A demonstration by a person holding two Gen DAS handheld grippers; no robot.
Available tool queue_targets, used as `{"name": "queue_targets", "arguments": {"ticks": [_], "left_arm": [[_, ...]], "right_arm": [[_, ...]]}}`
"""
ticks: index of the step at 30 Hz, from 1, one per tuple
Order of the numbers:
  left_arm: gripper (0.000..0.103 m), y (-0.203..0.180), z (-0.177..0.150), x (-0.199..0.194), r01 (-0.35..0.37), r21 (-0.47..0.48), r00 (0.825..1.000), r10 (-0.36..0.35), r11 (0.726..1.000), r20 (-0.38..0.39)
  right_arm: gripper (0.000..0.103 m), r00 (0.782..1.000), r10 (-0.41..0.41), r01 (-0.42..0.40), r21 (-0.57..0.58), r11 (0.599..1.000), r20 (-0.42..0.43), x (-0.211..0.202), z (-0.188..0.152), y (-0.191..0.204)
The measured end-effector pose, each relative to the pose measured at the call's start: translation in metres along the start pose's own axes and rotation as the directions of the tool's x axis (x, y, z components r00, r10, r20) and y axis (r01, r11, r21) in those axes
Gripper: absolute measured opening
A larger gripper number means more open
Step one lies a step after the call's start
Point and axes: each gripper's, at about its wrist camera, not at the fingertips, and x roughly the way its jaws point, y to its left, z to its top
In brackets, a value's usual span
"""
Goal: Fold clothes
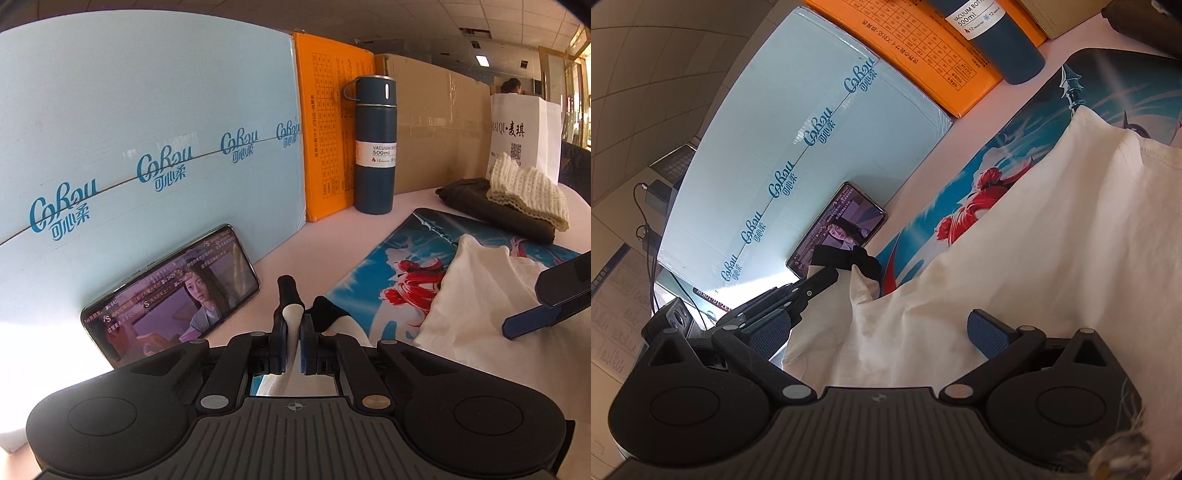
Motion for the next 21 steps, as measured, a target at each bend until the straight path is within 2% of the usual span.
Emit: {"name": "queue_targets", "arguments": {"ticks": [4,8,11,13,15,17,19,21], "left_arm": [[0.005,-0.008,0.000,-0.001,0.009,0.032,1.000,-0.009,0.999,0.001],[0.007,-0.002,-0.005,0.009,-0.027,0.028,0.998,0.028,0.999,-0.051],[0.011,0.008,-0.009,0.013,-0.059,-0.004,0.996,0.059,0.998,-0.072],[0.020,0.012,-0.011,0.016,-0.073,-0.012,0.994,0.072,0.997,-0.088],[0.038,0.016,-0.013,0.019,-0.077,-0.031,0.992,0.074,0.997,-0.103],[0.049,0.021,-0.014,0.021,-0.084,-0.060,0.990,0.076,0.995,-0.115],[0.054,0.026,-0.015,0.023,-0.075,-0.092,0.990,0.063,0.993,-0.128],[0.066,0.031,-0.016,0.026,-0.061,-0.123,0.988,0.043,0.990,-0.147]], "right_arm": [[0.103,1.000,0.006,-0.006,0.005,1.000,0.004,-0.001,0.001,-0.001],[0.103,1.000,0.004,-0.004,0.008,1.000,0.007,-0.001,0.001,-0.002],[0.103,1.000,0.003,-0.003,0.008,1.000,0.009,-0.001,0.001,-0.002],[0.103,1.000,0.002,-0.002,0.008,1.000,0.008,-0.001,0.001,-0.002],[0.103,1.000,0.001,-0.001,0.008,1.000,0.009,-0.001,0.002,-0.002],[0.103,1.000,-0.001,0.001,0.007,1.000,0.011,-0.001,0.002,-0.002],[0.103,1.000,-0.002,0.002,0.006,1.000,0.013,-0.002,0.002,-0.002],[0.103,1.000,-0.004,0.004,0.006,1.000,0.014,-0.002,0.002,-0.002]]}}
